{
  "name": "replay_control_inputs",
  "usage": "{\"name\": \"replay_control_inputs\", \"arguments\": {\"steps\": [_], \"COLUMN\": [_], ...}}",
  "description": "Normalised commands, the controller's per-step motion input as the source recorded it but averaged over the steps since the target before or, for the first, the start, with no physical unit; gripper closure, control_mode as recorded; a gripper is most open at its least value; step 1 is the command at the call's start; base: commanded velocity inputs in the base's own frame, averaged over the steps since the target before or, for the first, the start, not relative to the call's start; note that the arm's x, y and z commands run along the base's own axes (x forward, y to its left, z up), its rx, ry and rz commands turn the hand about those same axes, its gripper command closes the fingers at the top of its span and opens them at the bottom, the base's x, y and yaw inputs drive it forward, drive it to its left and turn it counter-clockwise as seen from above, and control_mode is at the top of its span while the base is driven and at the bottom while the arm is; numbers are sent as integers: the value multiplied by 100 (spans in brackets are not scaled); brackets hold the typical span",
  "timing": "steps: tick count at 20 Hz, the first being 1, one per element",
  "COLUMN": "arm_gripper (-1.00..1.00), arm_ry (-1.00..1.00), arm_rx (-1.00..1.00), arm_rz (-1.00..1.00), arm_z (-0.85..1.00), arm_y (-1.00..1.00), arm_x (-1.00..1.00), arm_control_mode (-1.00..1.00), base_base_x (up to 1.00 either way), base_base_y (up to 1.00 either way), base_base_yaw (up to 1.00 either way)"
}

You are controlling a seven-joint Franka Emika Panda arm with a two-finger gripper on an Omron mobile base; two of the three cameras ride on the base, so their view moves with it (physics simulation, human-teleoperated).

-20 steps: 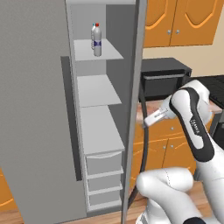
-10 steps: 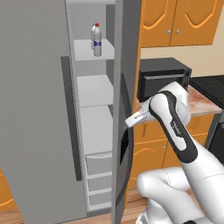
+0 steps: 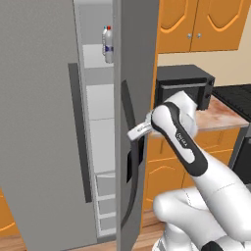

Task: Take the bottled waters from the counter and place them in the freezer to freeze. Close the freezer door after placing the bottles.

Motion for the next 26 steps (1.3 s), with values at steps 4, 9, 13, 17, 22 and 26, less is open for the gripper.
{"name": "replay_control_inputs", "arguments": {"steps": [4,9,13,17,22,26], "arm_gripper": [-100,-100,-100,-100,-100,-100], "arm_ry": [-3,-1,0,0,0,-6], "arm_rx": [-3,-6,-7,-6,-5,-6], "arm_rz": [0,-1,-3,-4,-3,-2], "arm_z": [0,0,0,0,0,0], "arm_y": [14,22,28,27,15,3], "arm_x": [39,36,40,46,47,52], "arm_control_mode": [-100,-100,-100,-100,-100,-100], "base_base_x": [0,0,0,0,0,0], "base_base_y": [0,0,0,0,0,0], "base_base_yaw": [0,0,0,0,0,0]}}
